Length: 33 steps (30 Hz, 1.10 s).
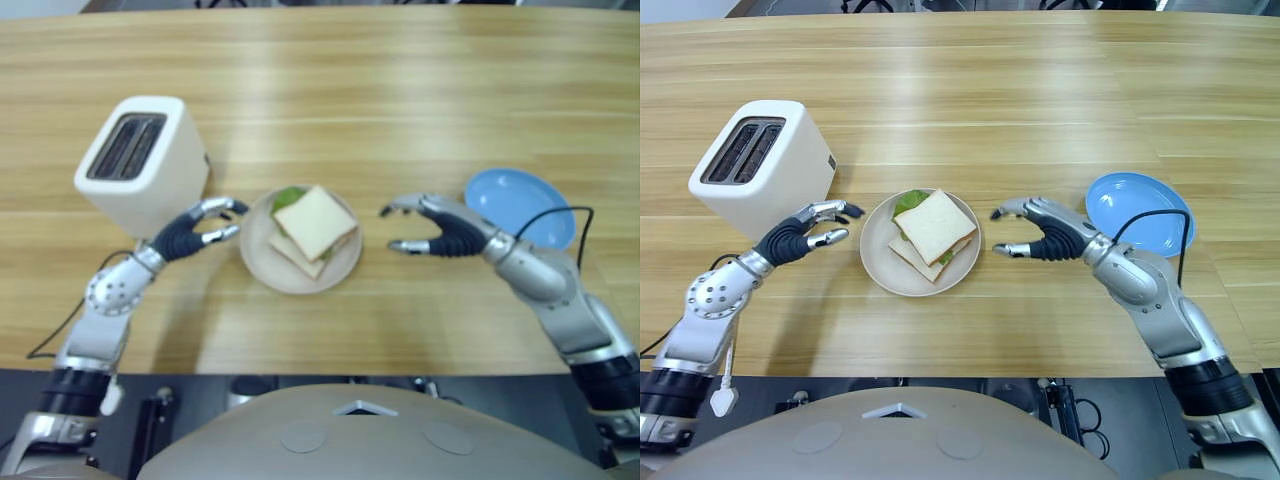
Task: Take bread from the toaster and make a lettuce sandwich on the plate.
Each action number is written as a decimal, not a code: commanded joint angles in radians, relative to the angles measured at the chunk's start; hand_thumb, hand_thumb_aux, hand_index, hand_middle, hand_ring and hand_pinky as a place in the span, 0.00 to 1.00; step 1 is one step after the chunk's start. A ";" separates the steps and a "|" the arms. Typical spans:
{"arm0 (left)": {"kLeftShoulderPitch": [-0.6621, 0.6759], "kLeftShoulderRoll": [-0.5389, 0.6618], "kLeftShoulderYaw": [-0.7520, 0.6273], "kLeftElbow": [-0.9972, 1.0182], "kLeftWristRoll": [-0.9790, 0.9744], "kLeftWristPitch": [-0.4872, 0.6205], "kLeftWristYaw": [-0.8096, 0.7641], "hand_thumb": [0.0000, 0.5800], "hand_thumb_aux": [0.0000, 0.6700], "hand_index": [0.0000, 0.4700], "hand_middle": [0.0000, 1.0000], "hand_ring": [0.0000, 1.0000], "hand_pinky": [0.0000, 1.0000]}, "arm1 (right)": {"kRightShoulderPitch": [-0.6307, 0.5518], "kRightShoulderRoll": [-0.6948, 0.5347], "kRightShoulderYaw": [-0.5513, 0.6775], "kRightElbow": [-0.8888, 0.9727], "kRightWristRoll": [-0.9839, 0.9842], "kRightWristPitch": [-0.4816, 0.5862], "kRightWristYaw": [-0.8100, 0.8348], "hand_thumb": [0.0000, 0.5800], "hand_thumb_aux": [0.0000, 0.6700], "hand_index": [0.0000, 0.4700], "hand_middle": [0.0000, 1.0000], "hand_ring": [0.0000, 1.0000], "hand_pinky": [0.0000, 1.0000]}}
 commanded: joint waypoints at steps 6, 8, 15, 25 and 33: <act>0.021 0.057 -0.077 0.079 0.060 0.167 -0.187 1.00 1.00 0.98 1.00 1.00 1.00 | 0.011 -0.007 0.082 0.025 -0.013 0.091 0.173 1.00 1.00 0.98 1.00 1.00 1.00; 0.018 0.055 -0.111 0.084 0.092 0.205 -0.208 1.00 1.00 0.98 1.00 1.00 1.00 | -0.009 0.023 0.140 0.061 -0.003 0.094 0.220 1.00 1.00 0.98 1.00 1.00 1.00; -0.097 -0.020 -0.202 0.224 0.173 0.212 -0.216 1.00 1.00 0.98 1.00 1.00 1.00 | -0.160 0.139 0.305 0.313 -0.047 0.049 0.321 1.00 1.00 0.98 1.00 1.00 1.00; -0.374 -0.246 -0.275 0.503 0.351 0.104 0.018 1.00 1.00 0.98 1.00 1.00 1.00 | -0.327 0.312 0.307 0.592 0.005 -0.022 0.316 1.00 1.00 0.98 1.00 1.00 1.00; -0.570 -0.379 -0.292 0.736 0.425 0.056 0.183 1.00 1.00 0.98 1.00 1.00 1.00 | -0.549 0.417 0.206 0.949 0.005 -0.083 0.118 1.00 1.00 0.98 1.00 1.00 1.00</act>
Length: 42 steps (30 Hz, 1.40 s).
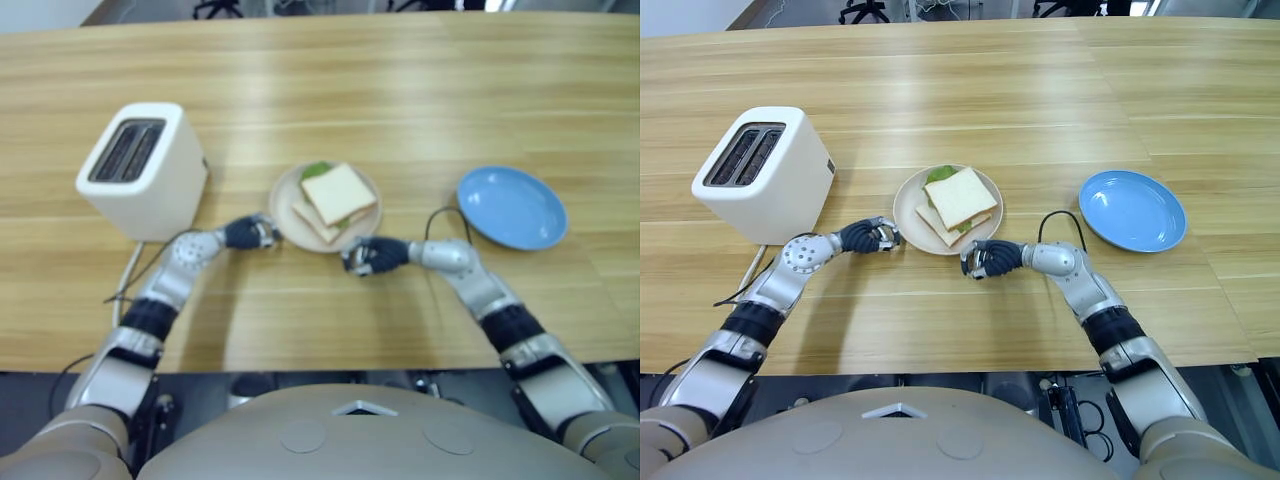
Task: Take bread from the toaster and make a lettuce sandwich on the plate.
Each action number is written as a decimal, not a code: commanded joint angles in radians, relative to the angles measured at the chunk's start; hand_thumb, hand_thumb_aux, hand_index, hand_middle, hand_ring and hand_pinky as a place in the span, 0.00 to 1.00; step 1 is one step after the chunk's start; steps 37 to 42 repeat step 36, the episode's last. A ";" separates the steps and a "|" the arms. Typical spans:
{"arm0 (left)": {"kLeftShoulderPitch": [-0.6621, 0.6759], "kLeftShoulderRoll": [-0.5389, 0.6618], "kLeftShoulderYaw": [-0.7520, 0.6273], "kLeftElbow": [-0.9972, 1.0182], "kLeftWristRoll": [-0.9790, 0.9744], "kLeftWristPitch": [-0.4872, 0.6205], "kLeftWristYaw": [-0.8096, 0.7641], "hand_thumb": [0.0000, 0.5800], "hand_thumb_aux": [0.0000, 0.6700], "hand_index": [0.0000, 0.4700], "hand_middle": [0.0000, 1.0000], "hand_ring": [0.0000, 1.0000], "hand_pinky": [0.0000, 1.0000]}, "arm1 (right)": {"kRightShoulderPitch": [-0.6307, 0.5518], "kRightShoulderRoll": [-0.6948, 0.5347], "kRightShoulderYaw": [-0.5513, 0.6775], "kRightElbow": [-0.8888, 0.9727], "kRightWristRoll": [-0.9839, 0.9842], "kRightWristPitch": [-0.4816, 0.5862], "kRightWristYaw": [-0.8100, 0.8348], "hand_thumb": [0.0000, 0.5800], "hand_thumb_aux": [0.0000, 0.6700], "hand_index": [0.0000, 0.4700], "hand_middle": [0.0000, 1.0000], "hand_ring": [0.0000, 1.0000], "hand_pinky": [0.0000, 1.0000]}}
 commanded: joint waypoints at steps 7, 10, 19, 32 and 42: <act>-0.099 -0.054 0.002 0.203 0.058 -0.040 0.168 1.00 1.00 0.98 1.00 1.00 1.00 | -0.195 0.035 -0.080 0.358 -0.068 -0.094 -0.293 1.00 1.00 0.98 1.00 1.00 1.00; -0.097 -0.045 0.013 0.210 0.063 -0.038 0.201 0.78 0.53 0.52 0.69 0.69 0.69 | -0.199 0.026 -0.080 0.387 -0.083 -0.118 -0.327 1.00 1.00 0.98 1.00 1.00 1.00; 0.094 0.032 0.243 -0.280 -0.115 0.017 0.234 0.00 0.00 0.00 0.00 0.00 0.00 | 0.027 -0.122 -0.168 -0.081 -0.023 -0.064 -0.281 0.00 0.00 0.00 0.00 0.00 0.00; 0.130 -0.277 0.399 -0.303 -0.423 -0.078 0.303 0.00 0.00 0.00 0.00 0.00 0.00 | 0.136 0.141 -0.471 -0.343 0.345 0.136 -0.415 0.00 0.00 0.00 0.00 0.00 0.00; 0.096 -0.339 0.428 -0.146 -0.442 -0.119 0.330 0.00 0.00 0.00 0.00 0.00 0.00 | 0.124 0.243 -0.530 -0.210 0.409 0.091 -0.443 0.00 0.00 0.00 0.00 0.00 0.00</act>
